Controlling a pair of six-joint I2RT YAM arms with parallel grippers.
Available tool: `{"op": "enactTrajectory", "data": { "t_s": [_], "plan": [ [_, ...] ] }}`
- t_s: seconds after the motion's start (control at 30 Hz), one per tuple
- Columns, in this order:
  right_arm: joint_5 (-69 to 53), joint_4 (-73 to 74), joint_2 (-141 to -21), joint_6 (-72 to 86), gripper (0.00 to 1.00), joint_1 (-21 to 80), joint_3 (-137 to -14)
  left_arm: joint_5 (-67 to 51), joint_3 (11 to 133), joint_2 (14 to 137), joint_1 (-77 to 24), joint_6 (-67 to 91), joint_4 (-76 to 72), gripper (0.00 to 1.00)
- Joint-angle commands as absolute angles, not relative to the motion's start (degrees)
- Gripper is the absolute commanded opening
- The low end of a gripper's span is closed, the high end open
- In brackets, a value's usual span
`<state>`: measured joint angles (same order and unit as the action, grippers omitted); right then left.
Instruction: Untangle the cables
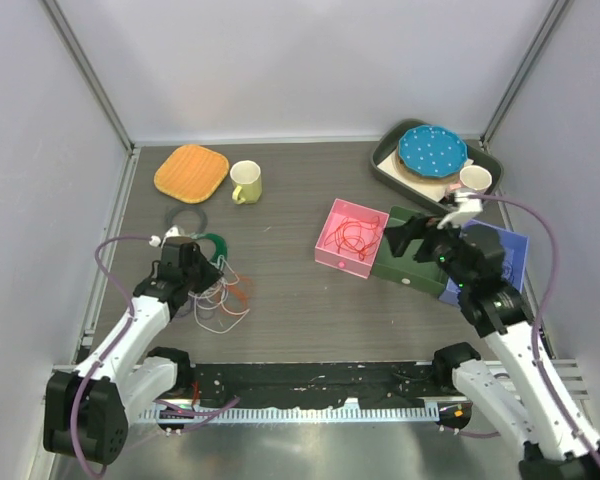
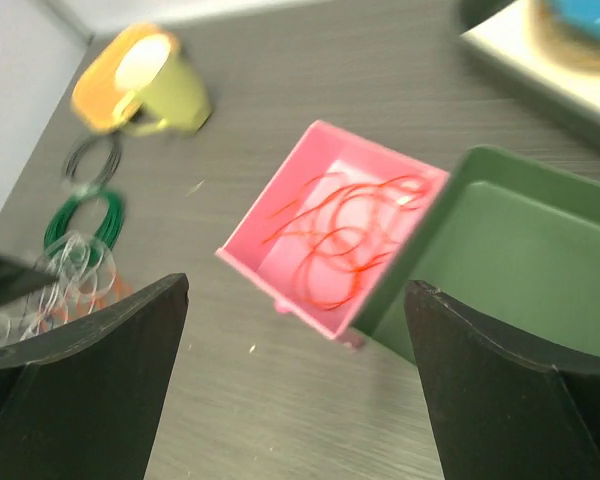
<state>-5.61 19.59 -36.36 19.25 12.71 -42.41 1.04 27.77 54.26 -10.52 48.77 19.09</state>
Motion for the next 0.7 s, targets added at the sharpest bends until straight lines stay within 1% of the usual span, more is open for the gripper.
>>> {"op": "enactTrajectory", "data": {
  "t_s": [0.0,0.03,0.07,0.1,0.13,0.17,0.23,0.27,0.4,0.5,0.57,0.67],
  "plan": [
    [-3.4,8.5,-45.2,16.1,0.95,28.5,-39.0,-4.2,28.2,55.0,-12.8,48.1,14.2,0.0],
    [-1.7,3.6,-49.7,15.1,0.95,36.3,-38.7,-4.1,28.4,55.0,-13.6,48.2,14.1,0.0],
    [-0.3,0.6,-52.5,12.3,0.95,40.6,-37.9,-4.2,28.6,55.5,-14.1,48.3,13.9,0.0],
    [-0.4,-3.0,-54.9,10.6,0.95,43.7,-37.5,-4.5,28.7,55.5,-14.4,47.9,13.8,0.0],
    [-2.0,-9.2,-60.2,9.8,0.95,46.4,-37.3,-4.7,29.0,55.5,-15.5,47.6,13.7,0.0],
    [-4.5,-12.1,-62.6,9.1,0.95,50.8,-37.3,-5.9,29.2,55.6,-16.0,47.3,13.3,0.0],
    [-6.8,-18.1,-68.2,7.9,0.95,54.6,-38.1,-7.4,29.3,55.3,-18.1,47.2,12.6,0.0],
    [-7.1,-18.7,-72.9,7.3,0.95,57.7,-40.0,-8.1,29.2,55.0,-18.8,47.2,11.3,0.0],
    [-5.5,-20.5,-82.7,3.3,0.95,63.9,-43.9,-11.4,28.7,53.9,-21.0,47.7,9.1,0.0],
    [-5.2,-23.6,-86.3,2.3,0.95,66.4,-44.1,-11.3,28.5,53.3,-21.4,48.2,9.0,0.0],
    [-4.4,-28.2,-87.4,3.0,0.95,67.3,-43.2,-10.6,28.3,52.9,-21.6,48.3,9.0,0.0],
    [1.8,-31.9,-88.8,6.3,0.94,67.6,-43.4,-10.5,28.0,52.8,-21.6,48.4,9.1,0.0]
  ]
}}
